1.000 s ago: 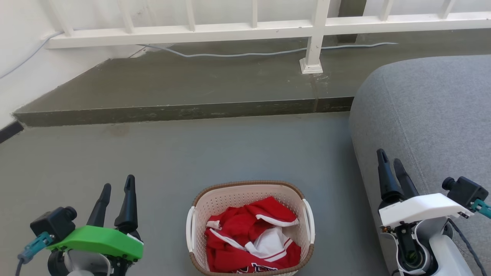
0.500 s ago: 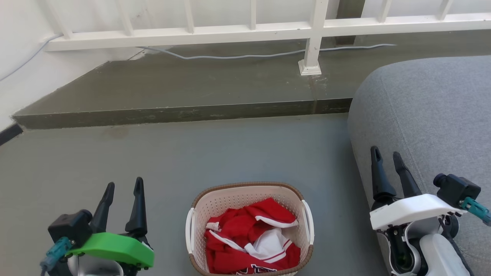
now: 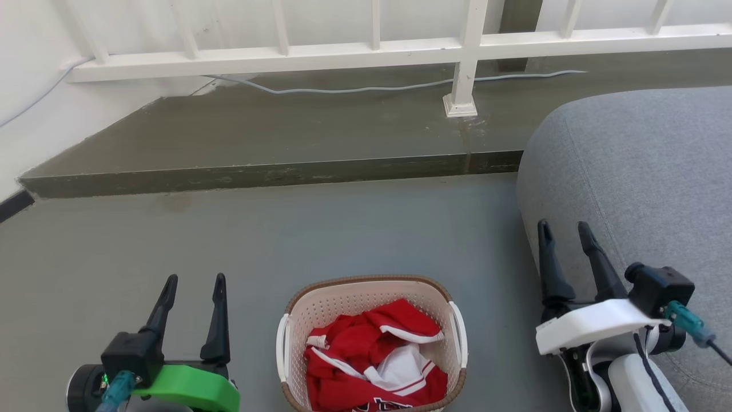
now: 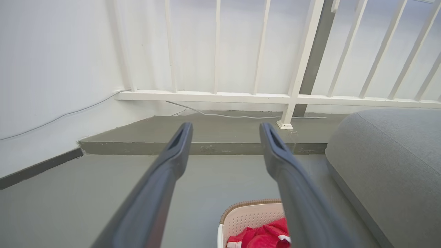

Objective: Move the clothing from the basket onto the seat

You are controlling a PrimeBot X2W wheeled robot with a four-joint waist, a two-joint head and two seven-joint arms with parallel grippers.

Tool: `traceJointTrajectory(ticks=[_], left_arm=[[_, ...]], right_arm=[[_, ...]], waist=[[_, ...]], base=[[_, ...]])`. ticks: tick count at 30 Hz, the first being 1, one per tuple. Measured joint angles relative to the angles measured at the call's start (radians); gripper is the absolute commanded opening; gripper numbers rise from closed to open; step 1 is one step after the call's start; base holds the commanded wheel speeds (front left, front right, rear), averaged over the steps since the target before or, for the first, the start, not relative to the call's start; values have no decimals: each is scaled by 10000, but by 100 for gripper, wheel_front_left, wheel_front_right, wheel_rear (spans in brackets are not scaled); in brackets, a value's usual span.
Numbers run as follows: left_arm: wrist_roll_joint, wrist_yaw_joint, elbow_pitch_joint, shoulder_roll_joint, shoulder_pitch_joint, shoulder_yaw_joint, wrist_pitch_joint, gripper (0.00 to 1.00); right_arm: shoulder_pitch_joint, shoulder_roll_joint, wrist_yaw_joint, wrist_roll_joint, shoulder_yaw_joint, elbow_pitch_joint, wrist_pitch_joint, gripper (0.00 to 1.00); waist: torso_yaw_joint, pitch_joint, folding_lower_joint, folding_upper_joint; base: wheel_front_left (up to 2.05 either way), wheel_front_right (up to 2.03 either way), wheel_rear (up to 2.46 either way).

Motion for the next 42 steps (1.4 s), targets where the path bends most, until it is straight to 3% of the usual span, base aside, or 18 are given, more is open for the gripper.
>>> traceJointTrajectory(ticks=[12,42], left_arm=[[1267,174,-267,29,207,-213,-347,100],[1358,159,-303,29,212,8,-349,100]], right_arm=[[123,-29,-184,-1356,242,-234,-389,100],[125,-25,-186,-1371,153,-324,-391,100]], waist=[[-24,3,0,0],[-22,247,0,0]], base=[[0,0,0],[0,0,0]])
